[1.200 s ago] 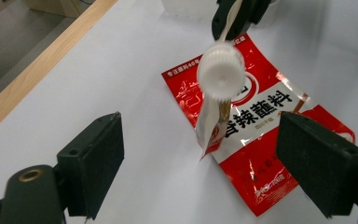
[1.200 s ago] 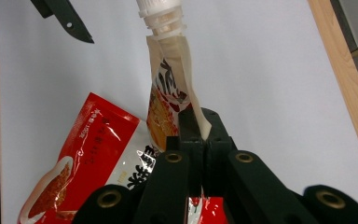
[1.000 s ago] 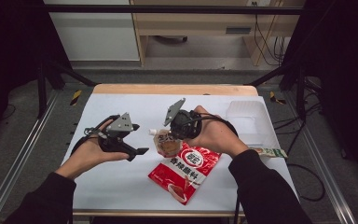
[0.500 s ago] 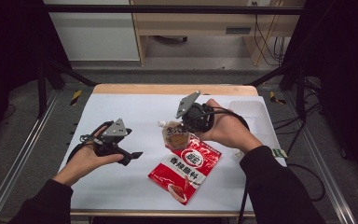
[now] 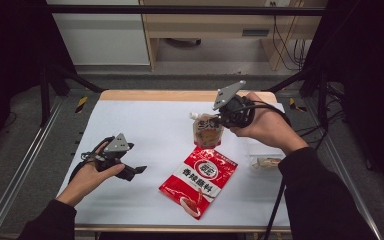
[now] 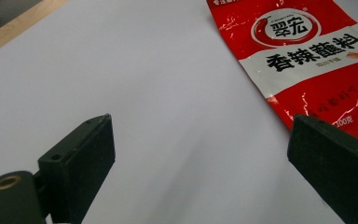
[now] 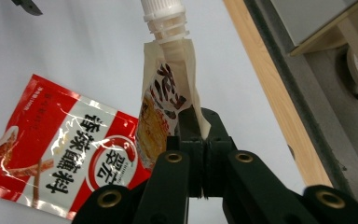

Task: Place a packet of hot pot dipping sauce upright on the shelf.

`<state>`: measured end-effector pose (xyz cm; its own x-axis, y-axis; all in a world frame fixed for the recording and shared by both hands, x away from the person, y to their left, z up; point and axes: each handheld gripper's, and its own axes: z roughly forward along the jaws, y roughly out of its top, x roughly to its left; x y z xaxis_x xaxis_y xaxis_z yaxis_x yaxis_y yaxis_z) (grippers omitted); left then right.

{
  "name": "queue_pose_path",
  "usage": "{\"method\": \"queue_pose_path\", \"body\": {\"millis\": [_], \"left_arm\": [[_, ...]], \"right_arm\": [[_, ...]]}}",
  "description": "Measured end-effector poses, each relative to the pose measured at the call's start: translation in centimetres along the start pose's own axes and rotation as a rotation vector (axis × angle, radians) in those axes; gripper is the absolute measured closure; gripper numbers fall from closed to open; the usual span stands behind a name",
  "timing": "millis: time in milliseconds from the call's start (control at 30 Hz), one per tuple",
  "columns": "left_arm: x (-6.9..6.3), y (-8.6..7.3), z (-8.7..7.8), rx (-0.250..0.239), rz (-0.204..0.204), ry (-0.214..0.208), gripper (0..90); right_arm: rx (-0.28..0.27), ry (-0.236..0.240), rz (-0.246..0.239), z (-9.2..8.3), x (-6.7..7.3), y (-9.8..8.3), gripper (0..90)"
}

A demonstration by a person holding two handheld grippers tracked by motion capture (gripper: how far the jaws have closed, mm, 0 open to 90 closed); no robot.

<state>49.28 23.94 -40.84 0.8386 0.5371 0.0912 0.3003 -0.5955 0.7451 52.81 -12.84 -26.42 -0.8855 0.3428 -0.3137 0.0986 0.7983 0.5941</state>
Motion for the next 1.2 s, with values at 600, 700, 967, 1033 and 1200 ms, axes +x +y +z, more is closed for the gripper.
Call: {"method": "queue_pose_path", "body": {"millis": [600,700,967,1033,1200], "left_arm": [[1.2,-2.0,0.4,-0.036,-0.041,0.072,7.3],[0.9,-2.5,0.5,-0.022,-0.038,0.072,7.3],[-0.3,-3.8,-0.3,-0.03,-0.052,0.095,7.3],[-0.5,-4.2,-0.3,-0.024,-0.054,0.087,7.3],[-0.3,-4.6,0.0,-0.016,-0.063,0.081,7.3]], "right_arm": [[-0.044,-0.051,0.091,-4.8,-4.3,-4.7,89.4],[-0.029,-0.072,0.101,-5.4,-4.3,-5.6,89.4],[-0.014,-0.109,0.127,-6.9,-3.5,-8.5,89.5],[-0.017,-0.108,0.142,-7.0,-3.4,-9.3,89.4],[-0.003,-0.1,0.162,-6.6,-3.6,-10.9,89.5]]}}
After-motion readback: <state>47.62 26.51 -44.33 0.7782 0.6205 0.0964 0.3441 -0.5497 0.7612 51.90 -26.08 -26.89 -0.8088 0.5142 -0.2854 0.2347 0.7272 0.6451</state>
